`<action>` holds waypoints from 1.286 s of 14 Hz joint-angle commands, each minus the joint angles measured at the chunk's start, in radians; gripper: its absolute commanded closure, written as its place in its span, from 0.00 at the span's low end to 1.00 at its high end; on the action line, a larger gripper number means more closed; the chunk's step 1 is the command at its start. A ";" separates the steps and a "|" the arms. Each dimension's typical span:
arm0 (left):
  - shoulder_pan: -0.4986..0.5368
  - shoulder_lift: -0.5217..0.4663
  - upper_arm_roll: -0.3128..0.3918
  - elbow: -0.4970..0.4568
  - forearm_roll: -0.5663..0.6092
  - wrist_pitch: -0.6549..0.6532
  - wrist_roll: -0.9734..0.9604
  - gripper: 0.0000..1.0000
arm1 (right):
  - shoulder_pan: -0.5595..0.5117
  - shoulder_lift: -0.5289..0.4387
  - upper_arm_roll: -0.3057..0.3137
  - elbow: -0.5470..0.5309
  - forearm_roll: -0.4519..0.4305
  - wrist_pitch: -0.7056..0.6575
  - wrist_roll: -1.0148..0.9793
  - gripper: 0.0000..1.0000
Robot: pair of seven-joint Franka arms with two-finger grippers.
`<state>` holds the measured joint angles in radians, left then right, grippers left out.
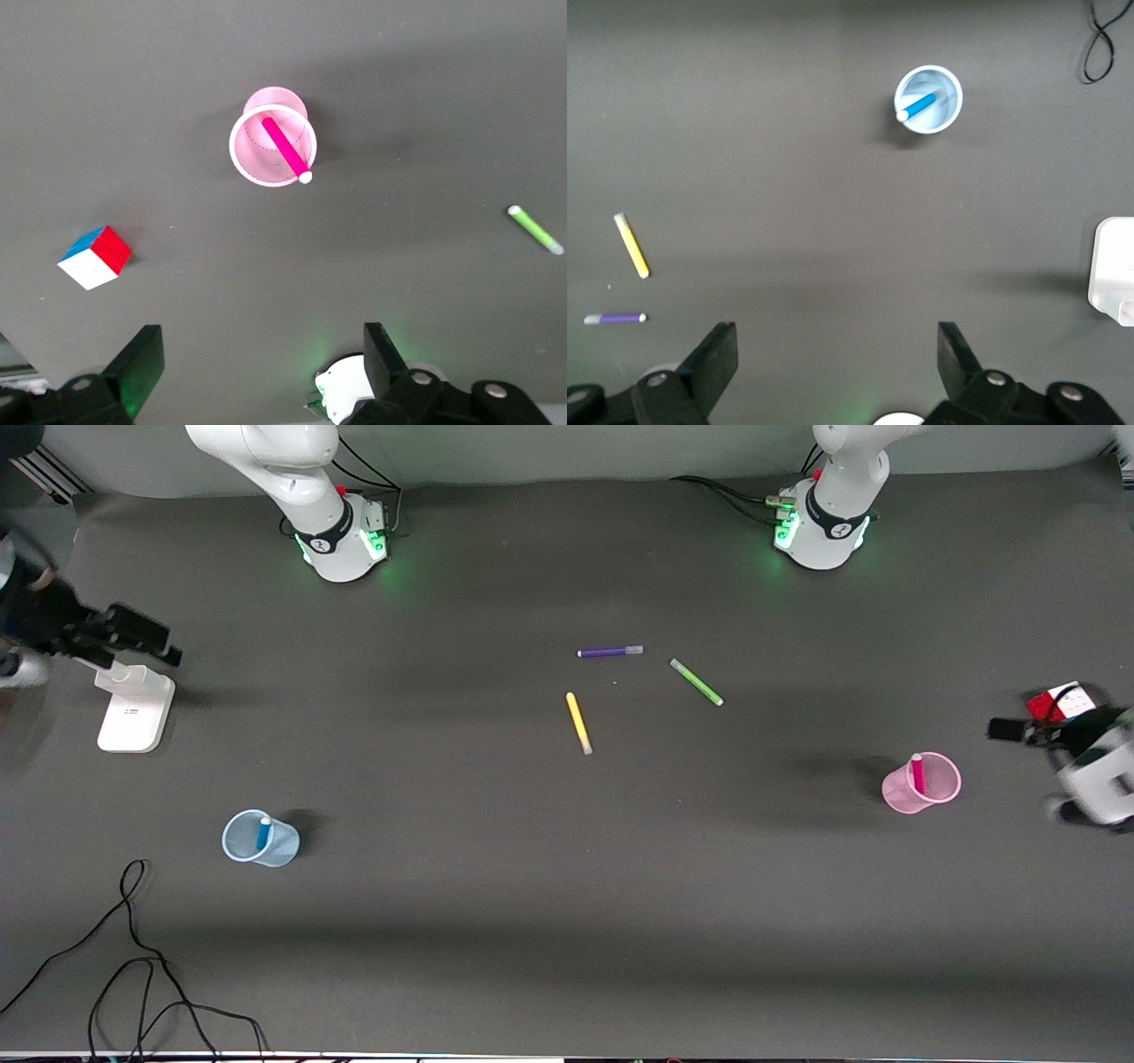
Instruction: Place pink and blue markers in matching cups
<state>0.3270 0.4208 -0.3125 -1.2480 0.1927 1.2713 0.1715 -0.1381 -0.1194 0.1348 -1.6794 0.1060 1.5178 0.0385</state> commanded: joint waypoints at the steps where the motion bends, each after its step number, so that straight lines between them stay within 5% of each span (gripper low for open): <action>1: 0.001 -0.097 -0.003 -0.083 -0.025 0.055 0.013 0.00 | 0.150 -0.034 -0.171 -0.043 -0.023 0.012 -0.049 0.00; 6: 0.001 -0.313 0.015 -0.293 -0.142 0.224 -0.003 0.00 | 0.251 0.050 -0.250 0.049 -0.032 0.010 -0.048 0.00; 9: -0.228 -0.404 0.232 -0.399 -0.185 0.315 -0.049 0.00 | 0.239 0.055 -0.258 0.053 -0.042 0.012 -0.049 0.00; 11: -0.325 -0.409 0.288 -0.401 -0.190 0.316 -0.091 0.00 | 0.206 0.058 -0.244 0.066 -0.048 0.012 -0.049 0.00; 18: -0.416 -0.410 0.359 -0.395 -0.191 0.319 -0.127 0.00 | 0.186 0.060 -0.216 0.073 -0.052 0.010 -0.048 0.00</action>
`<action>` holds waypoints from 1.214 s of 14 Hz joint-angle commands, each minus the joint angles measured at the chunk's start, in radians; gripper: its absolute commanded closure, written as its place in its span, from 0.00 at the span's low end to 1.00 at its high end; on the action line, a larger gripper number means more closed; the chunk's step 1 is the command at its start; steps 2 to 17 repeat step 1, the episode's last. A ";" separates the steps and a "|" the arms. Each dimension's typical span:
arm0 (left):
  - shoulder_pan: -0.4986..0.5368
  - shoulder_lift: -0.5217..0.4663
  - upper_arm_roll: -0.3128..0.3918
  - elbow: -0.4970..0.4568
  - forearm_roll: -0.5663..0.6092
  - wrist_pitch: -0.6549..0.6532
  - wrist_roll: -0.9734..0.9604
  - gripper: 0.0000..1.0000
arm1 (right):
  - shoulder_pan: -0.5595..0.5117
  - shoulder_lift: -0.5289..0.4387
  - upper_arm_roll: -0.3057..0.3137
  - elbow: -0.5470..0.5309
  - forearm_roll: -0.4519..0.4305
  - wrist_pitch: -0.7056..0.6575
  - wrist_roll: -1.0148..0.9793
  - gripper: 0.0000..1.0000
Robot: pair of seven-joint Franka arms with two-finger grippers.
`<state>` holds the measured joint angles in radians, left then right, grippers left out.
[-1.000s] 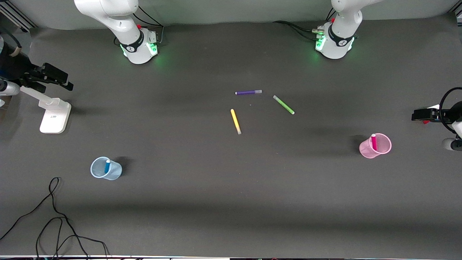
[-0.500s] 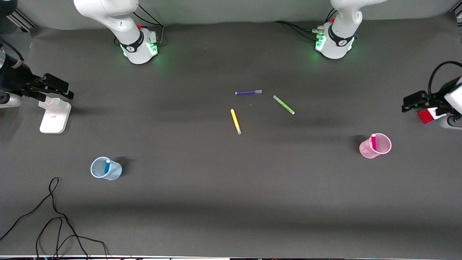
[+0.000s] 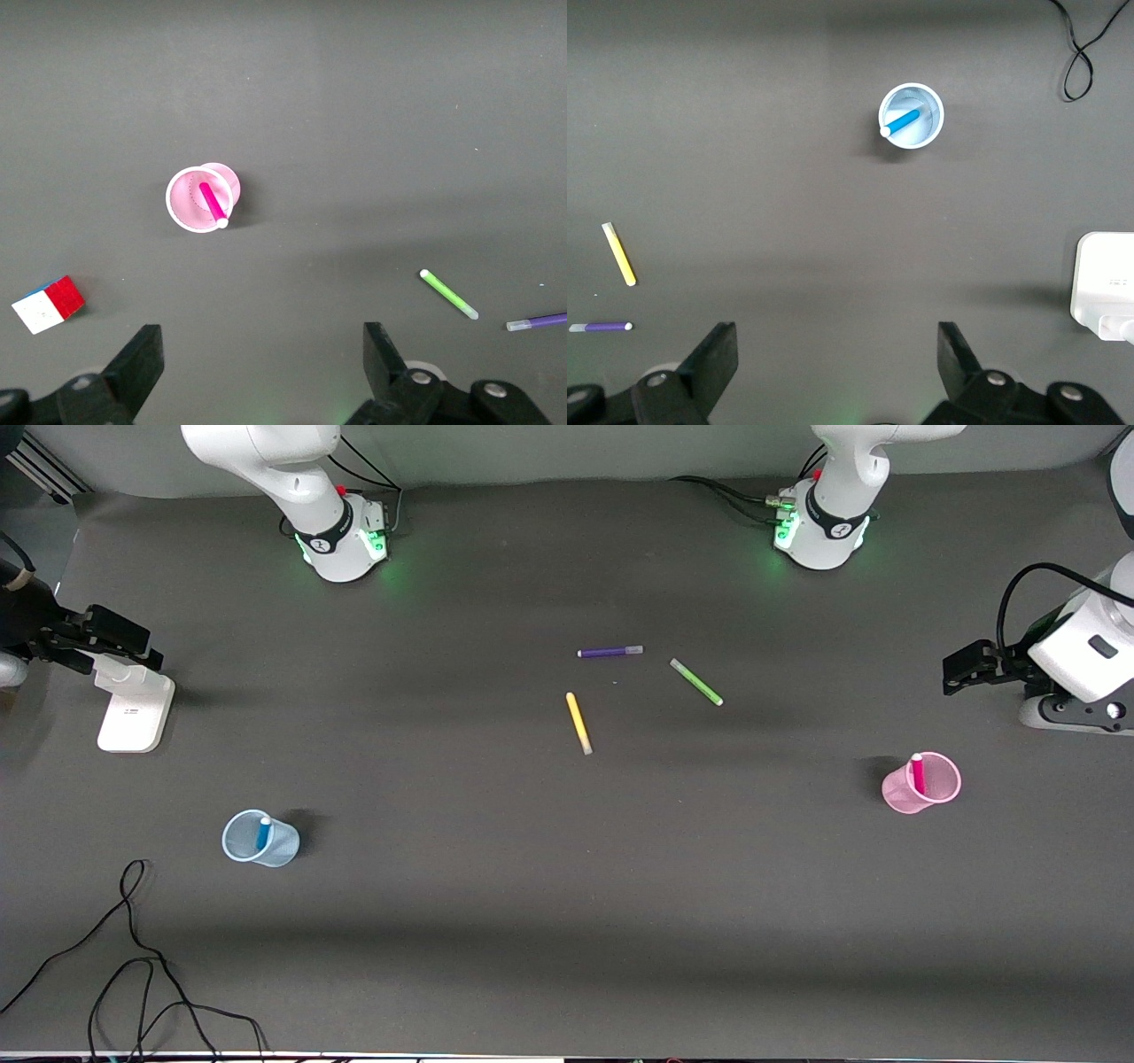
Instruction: Place pink and blue markers in matching cups
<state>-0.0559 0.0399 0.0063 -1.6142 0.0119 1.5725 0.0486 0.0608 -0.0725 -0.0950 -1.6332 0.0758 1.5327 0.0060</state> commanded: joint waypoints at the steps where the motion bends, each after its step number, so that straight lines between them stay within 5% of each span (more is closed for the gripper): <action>1: -0.032 -0.029 0.040 -0.029 -0.013 0.018 -0.004 0.00 | -0.013 0.013 0.014 0.026 -0.022 -0.005 -0.015 0.00; 17: -0.032 -0.029 0.040 -0.029 -0.013 0.018 -0.004 0.00 | -0.013 0.013 0.014 0.026 -0.022 -0.005 -0.015 0.00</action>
